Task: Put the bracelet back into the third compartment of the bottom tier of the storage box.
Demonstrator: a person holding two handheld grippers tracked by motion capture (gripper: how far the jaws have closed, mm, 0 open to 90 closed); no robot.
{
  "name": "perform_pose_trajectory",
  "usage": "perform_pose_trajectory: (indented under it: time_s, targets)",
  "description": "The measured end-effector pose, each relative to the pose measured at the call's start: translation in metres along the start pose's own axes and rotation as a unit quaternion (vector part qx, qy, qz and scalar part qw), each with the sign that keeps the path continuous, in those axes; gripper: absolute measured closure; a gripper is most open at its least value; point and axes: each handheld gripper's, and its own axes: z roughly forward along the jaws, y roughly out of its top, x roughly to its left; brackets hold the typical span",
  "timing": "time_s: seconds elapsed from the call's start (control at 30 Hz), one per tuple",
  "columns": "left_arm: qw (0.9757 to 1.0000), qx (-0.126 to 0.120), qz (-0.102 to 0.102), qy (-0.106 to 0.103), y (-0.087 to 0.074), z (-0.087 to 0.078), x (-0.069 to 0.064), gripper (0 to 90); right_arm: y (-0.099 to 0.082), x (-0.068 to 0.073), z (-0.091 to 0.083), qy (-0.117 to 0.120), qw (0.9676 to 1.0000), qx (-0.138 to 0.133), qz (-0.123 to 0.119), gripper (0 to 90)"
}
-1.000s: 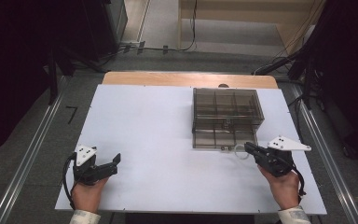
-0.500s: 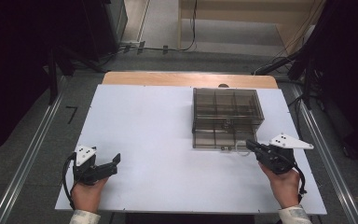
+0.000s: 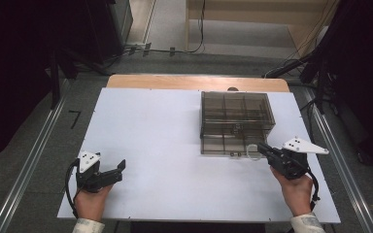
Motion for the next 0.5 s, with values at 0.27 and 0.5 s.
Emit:
perform_pose_trajectory:
  time_s: [0.27,0.5]
  targets:
    - [1.0,0.0,0.001,0.001,0.0,0.0001,-0.0003,7.4,0.0021,-0.0039,0.0006,-0.001,1.0,-0.006,0.008,83.5]
    - [1.0,0.002,0.001,0.002,0.0001,0.0005,-0.0007,7.4,0.0056,-0.0101,0.0028,-0.007,0.9998,-0.015,0.014,83.5]
